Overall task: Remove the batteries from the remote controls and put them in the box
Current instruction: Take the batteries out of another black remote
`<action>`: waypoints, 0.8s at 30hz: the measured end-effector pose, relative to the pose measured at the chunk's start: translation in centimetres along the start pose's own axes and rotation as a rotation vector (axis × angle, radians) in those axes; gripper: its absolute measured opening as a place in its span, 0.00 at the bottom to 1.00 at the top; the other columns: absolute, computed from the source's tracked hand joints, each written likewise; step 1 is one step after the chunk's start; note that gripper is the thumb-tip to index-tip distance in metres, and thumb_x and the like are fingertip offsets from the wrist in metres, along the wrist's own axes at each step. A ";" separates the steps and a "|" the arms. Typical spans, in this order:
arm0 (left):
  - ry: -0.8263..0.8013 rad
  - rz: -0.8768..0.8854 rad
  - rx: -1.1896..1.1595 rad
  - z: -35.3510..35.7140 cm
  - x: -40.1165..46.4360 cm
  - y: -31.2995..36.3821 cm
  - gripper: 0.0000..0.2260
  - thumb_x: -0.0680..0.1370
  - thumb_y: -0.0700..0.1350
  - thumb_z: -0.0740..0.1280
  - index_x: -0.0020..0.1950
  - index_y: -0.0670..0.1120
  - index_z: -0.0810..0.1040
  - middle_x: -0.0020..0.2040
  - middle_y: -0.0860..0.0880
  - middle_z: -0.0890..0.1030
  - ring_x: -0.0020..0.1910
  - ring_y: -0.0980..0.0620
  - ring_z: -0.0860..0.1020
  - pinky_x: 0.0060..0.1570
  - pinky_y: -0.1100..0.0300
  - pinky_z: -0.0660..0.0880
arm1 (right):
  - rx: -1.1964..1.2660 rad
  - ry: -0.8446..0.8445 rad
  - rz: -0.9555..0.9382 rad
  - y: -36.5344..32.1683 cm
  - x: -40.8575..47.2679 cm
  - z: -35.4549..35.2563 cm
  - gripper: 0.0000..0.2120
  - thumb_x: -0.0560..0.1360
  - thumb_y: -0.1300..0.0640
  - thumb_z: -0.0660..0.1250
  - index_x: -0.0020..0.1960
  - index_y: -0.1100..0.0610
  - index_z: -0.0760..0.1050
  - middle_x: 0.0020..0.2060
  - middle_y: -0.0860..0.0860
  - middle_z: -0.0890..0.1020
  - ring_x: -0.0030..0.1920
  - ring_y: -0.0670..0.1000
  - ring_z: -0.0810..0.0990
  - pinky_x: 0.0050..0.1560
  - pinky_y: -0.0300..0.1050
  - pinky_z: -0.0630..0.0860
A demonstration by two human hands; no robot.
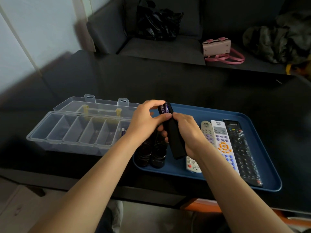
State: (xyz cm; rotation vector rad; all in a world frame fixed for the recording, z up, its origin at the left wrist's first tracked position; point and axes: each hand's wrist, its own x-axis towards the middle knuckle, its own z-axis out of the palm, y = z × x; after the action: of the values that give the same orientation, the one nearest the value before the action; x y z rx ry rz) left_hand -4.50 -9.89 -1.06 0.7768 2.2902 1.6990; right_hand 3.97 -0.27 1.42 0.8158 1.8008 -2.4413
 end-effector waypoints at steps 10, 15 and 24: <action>0.099 0.168 0.100 1.1 -0.2 0.6 0.13 0.70 0.47 0.73 0.54 0.50 0.80 0.53 0.55 0.78 0.55 0.58 0.75 0.55 0.66 0.70 | 0.012 -0.008 -0.042 -0.2 -0.3 -0.7 0.17 0.82 0.55 0.50 0.52 0.64 0.74 0.33 0.58 0.79 0.29 0.51 0.74 0.28 0.42 0.72; 0.097 0.100 0.019 1.3 -0.2 1.0 0.13 0.69 0.45 0.75 0.53 0.49 0.80 0.53 0.52 0.79 0.48 0.61 0.77 0.47 0.71 0.72 | -0.016 0.022 -0.073 -0.2 -0.4 -0.9 0.21 0.83 0.51 0.50 0.53 0.65 0.75 0.33 0.58 0.79 0.29 0.51 0.74 0.28 0.42 0.72; -0.082 -0.262 -0.531 1.5 -0.4 2.2 0.16 0.71 0.34 0.71 0.55 0.45 0.74 0.50 0.45 0.78 0.27 0.53 0.76 0.25 0.59 0.72 | -0.087 -0.002 -0.117 -0.1 -1.0 -1.5 0.24 0.83 0.47 0.49 0.49 0.63 0.76 0.33 0.59 0.79 0.29 0.51 0.75 0.29 0.43 0.72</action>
State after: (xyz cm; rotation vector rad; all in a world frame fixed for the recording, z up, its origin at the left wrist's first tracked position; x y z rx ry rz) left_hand -2.83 -8.36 0.40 0.4036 1.6710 1.9645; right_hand 5.38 0.84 1.61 0.7213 1.9934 -2.4090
